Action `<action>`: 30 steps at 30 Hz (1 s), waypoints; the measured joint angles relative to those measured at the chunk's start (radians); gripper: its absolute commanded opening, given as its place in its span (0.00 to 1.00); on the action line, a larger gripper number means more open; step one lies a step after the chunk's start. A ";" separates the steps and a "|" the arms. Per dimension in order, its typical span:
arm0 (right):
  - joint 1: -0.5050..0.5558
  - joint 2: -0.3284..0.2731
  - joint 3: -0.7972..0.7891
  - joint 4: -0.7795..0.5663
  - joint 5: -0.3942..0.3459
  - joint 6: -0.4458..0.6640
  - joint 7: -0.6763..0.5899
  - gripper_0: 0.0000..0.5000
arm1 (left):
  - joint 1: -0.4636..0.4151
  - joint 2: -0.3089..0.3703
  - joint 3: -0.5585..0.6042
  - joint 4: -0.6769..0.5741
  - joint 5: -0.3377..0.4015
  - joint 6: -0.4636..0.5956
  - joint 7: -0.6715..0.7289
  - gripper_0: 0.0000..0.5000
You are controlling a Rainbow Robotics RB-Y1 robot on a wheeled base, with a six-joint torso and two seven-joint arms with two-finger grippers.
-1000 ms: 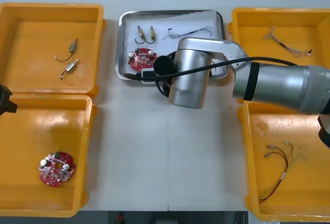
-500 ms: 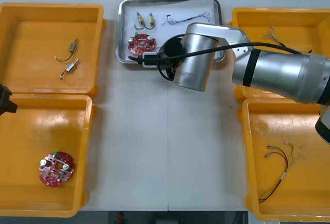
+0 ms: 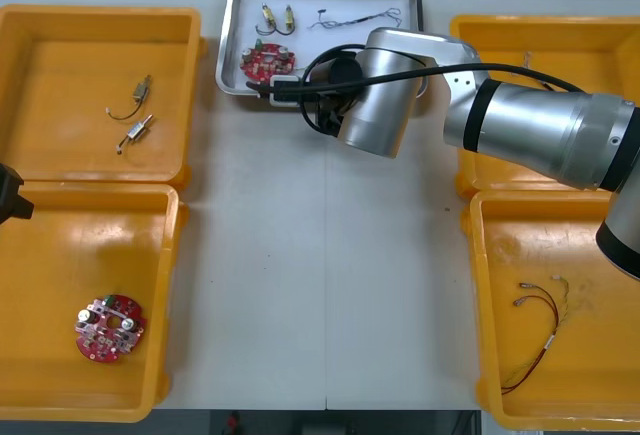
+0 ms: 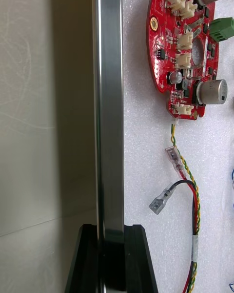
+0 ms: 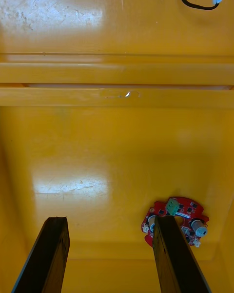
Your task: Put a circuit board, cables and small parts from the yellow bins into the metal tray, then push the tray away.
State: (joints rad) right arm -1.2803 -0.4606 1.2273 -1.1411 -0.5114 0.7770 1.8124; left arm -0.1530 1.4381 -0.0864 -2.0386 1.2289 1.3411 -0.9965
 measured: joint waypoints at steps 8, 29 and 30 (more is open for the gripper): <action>-0.001 0.000 0.002 0.003 0.000 -0.007 0.000 0.46 | 0.000 0.000 0.000 0.000 0.000 0.000 0.000 1.00; -0.009 -0.014 -0.085 -0.137 -0.056 0.219 0.000 1.00 | 0.000 0.000 0.000 0.000 0.000 0.000 0.000 1.00; -0.009 -0.021 -0.107 -0.159 -0.075 0.243 0.000 1.00 | 0.000 0.000 0.000 0.000 0.000 0.000 0.000 1.00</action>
State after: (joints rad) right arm -1.2897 -0.4818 1.1206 -1.2998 -0.5864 1.0199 1.8124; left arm -0.1530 1.4381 -0.0864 -2.0386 1.2289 1.3411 -0.9963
